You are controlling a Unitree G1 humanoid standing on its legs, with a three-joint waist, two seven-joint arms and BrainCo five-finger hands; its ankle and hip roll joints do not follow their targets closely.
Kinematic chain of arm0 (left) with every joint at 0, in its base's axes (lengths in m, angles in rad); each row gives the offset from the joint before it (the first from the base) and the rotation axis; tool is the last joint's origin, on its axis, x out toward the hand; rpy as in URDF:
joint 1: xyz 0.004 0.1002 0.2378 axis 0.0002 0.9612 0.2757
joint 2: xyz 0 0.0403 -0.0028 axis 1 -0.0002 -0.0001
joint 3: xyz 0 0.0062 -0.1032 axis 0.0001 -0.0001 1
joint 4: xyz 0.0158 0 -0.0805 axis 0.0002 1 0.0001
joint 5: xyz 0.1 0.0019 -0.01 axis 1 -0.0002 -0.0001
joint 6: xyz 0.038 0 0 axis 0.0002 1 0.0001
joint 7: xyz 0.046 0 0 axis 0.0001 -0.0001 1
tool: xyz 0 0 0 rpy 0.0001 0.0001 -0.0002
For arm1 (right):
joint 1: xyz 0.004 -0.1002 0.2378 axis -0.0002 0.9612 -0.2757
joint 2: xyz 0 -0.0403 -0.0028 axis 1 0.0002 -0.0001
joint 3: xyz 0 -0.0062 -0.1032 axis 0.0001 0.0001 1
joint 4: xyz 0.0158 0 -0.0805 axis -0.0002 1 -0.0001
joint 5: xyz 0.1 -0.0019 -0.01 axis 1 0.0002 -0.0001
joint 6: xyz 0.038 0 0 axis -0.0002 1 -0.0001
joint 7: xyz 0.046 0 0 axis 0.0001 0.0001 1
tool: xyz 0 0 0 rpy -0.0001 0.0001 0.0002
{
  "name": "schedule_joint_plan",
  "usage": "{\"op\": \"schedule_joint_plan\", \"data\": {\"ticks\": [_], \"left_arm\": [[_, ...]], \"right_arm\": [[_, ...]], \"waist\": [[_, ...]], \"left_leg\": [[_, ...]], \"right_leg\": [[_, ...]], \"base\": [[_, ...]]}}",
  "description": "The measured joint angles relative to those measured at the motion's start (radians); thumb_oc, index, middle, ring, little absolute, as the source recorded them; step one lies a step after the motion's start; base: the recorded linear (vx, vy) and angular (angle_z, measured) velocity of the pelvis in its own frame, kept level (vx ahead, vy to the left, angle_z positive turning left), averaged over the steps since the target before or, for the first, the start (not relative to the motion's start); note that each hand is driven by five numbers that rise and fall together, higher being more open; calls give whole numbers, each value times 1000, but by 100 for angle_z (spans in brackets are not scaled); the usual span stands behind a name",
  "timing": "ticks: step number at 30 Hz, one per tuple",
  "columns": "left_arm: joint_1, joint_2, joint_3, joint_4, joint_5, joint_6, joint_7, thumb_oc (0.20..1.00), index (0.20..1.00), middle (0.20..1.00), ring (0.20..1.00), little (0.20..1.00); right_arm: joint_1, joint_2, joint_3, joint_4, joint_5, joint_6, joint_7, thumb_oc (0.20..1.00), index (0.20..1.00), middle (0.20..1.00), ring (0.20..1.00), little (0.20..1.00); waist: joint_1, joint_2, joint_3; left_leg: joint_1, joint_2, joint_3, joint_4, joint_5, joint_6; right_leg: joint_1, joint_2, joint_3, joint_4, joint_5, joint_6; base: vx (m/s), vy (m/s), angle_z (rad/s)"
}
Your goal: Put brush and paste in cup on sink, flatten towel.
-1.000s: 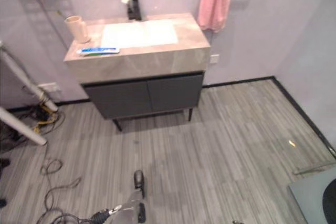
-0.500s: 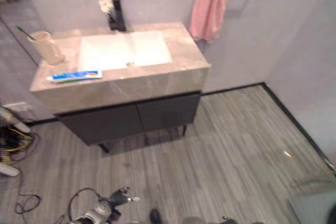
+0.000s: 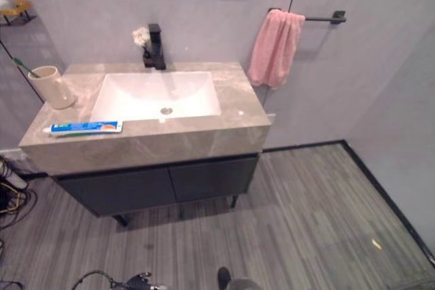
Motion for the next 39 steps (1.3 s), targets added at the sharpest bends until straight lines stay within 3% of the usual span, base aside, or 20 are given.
{"op": "schedule_joint_plan", "data": {"ticks": [7, 8, 9, 11, 13, 16, 18, 23, 24, 27, 28, 29, 30, 31, 33, 34, 36, 39], "left_arm": [[26, 2, 1, -1, 0, 1, 2, 1000, 1000, 1000, 1000, 1000], [32, 1, 1, -2, 0, 1, 3, 1000, 1000, 1000, 1000, 1000], [42, 1, 2, -3, 0, 2, 5, 1000, 1000, 1000, 1000, 1000], [47, -1, -3, -2, 0, 2, 5, 1000, 1000, 1000, 1000, 1000], [22, -1, -5, -11, 0, 0, 5, 1000, 1000, 1000, 1000, 1000], [5, -1, -12, -11, 0, 1, 5, 1000, 1000, 1000, 1000, 1000], [-5, -2, -16, -25, 0, -1, 6, 1000, 1000, 1000, 1000, 1000], [-13, -4, -17, -38, 0, 0, 7, 1000, 1000, 1000, 1000, 1000], [-22, -3, -16, -37, -1, 0, 7, 1000, 1000, 1000, 1000, 1000], [-55, 0, -9, -26, -2, 0, 7, 1000, 1000, 1000, 1000, 1000], [-65, -2, -7, -22, -4, 0, 7, 1000, 1000, 1000, 1000, 1000], [-79, -4, -3, -9, -11, 0, 14, 1000, 1000, 1000, 1000, 1000], [-81, 8, -14, -6, -12, -10, 18, 1000, 1000, 1000, 1000, 1000], [-81, -11, -20, -11, -16, -7, 30, 1000, 1000, 1000, 1000, 1000], [-69, -13, -42, -16, -17, -12, 28, 1000, 1000, 1000, 1000, 1000], [-47, -19, -41, -18, -15, -12, 28, 1000, 1000, 1000, 1000, 1000], [-27, -32, -55, -16, -4, -12, 27, 1000, 1000, 1000, 1000, 1000], [-21, -16, -63, -25, 1, -15, 27, 1000, 1000, 1000, 1000, 1000]], "right_arm": [[-16, -10, 7, -64, -4, -1, -2, 1000, 1000, 1000, 1000, 1000], [-16, -10, 11, -62, -4, -1, -1, 1000, 1000, 1000, 1000, 1000], [-22, -12, 29, -52, -4, -1, 2, 1000, 1000, 1000, 1000, 1000], [-25, -15, 35, -52, -18, -1, 5, 1000, 1000, 1000, 1000, 1000], [-42, -53, 68, -52, -45, -1, 5, 1000, 1000, 1000, 1000, 1000], [-54, -62, 66, -52, -45, -3, 6, 1000, 1000, 1000, 1000, 1000], [-50, -64, 66, -42, -45, -3, 5, 1000, 1000, 1000, 1000, 1000], [-48, -77, 45, -29, -44, -4, 4, 1000, 1000, 1000, 1000, 1000], [-47, -79, 31, -19, -42, -4, 4, 1000, 1000, 1000, 1000, 1000], [-55, -86, -4, 2, -34, -4, 4, 1000, 1000, 1000, 1000, 1000], [-54, -93, -16, 6, -32, -4, 2, 1000, 1000, 1000, 1000, 1000], [-108, -116, -21, 58, -23, -3, -5, 1000, 1000, 1000, 1000, 1000], [-99, -133, -53, 67, -9, 0, -8, 1000, 1000, 1000, 1000, 1000], [-97, -149, -51, 58, 0, -2, -9, 1000, 1000, 1000, 1000, 1000], [-116, -154, -51, 37, 5, -10, -8, 1000, 1000, 1000, 1000, 1000], [-126, -159, -65, 27, 5, -12, -7, 1000, 1000, 1000, 1000, 1000], [-107, -161, -68, 23, 5, -9, -7, 1000, 1000, 1000, 1000, 1000], [-67, -125, -66, 16, 4, -2, -5, 1000, 1000, 1000, 1000, 1000]], "waist": [[14, 1, 1], [17, 13, 2], [18, 22, 3], [28, 20, 2], [58, 48, 12], [62, 68, 21], [65, 58, 21], [61, 89, 53], [62, 92, 65], [56, 46, 113], [32, 9, 128], [13, 39, 123], [8, 68, 95], [1, 90, 110], [25, 56, 100], [18, 59, 99], [-2, 96, 81], [7, 78, 61]], "left_leg": [[-6, 7, 2, -3, 2, -4], [-12, 15, 1, -4, 2, -2], [-17, 28, 1, -4, 2, -4], [-17, 28, -8, -3, 1, -5], [-20, 41, -27, 10, 1, -11], [-43, 62, -51, 37, -17, -34], [-55, 54, -80, 50, -19, -38], [-120, 75, -125, 101, -22, -44], [-143, 75, -134, 142, -24, -60], [-273, 35, -135, 388, 33, -160], [-340, 41, -63, 472, 63, -201], [-349, 100, -12, 287, 82, -156], [-340, 193, -76, 127, 89, -150], [-327, 226, -135, 99, 93, -151], [-327, 170, -131, 98, 103, -145], [-282, 131, -116, 60, 119, -119], [-212, 118, -109, 15, 143, -84], [-168, 75, -64, -5, 136, -69]], "right_leg": [[-5, -5, -17, -18, -7, 0], [-5, -4, -24, -8, -7, 0], [-33, -3, -58, 66, -44, 1], [-40, -2, -58, 82, -72, -10], [19, 7, -70, -21, -20, -33], [23, 16, -86, -29, -28, -29], [16, 15, -105, -11, -40, -43], [-3, 20, -134, -14, -45, -58], [-4, 20, -134, -19, -46, -59], [31, -26, -129, -73, -45, -58], [45, -63, -154, -90, -48, -58], [40, -31, -136, -70, -171, 39], [-18, -3, -106, 226, -287, -78], [-15, 31, -106, 247, -316, -15], [-31, -6, -49, 230, -295, -37], [-11, -23, -19, 181, -249, -32], [39, -16, -19, 135, -225, -18], [27, -51, 16, 170, -255, 9]], "base": [[46, -45, 2], [44, -54, 9], [44, -59, 13], [48, -72, 15], [47, -117, 15], [34, -115, 19], [31, -104, 33], [16, -113, 26], [-10, -58, 35], [13, 25, 36], [146, 177, 50], [212, 303, 43], [146, 226, 13], [151, 272, -21], [133, 246, -79], [96, 198, -81], [91, 275, -34], [36, 247, -31]]}}
